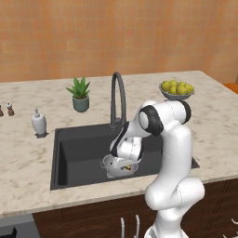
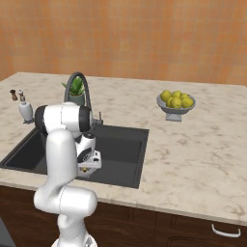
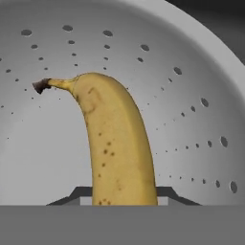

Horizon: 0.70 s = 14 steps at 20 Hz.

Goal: Put the colander in the sink, put the banana in the colander, and turn on the sink faucet and pour water over the colander.

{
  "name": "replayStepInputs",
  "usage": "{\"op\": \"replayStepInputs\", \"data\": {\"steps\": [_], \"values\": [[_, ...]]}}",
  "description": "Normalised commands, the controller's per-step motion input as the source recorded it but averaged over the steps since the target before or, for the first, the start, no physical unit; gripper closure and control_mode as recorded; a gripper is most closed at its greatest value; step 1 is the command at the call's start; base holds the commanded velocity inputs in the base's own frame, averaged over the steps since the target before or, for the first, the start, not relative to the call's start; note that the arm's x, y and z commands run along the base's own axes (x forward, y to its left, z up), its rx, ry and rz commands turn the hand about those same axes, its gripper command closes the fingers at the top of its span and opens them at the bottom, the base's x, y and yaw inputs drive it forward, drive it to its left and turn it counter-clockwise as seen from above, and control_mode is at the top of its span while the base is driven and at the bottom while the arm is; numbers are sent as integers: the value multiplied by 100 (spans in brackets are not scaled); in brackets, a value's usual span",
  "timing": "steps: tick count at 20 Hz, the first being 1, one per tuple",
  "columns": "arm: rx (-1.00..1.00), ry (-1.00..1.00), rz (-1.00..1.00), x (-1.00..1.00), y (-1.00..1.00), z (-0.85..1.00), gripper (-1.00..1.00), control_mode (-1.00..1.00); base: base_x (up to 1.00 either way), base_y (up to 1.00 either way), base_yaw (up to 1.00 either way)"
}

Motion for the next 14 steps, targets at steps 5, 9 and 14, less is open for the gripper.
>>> {"op": "replayStepInputs", "data": {"steps": [5,9,14], "values": [[0,0,0,0,4,0,100,-100,0,0,0],[0,0,0,-9,4,0,-100,-100,0,0,0],[0,0,0,-7,0,0,-100,-100,0,0,0]]}}
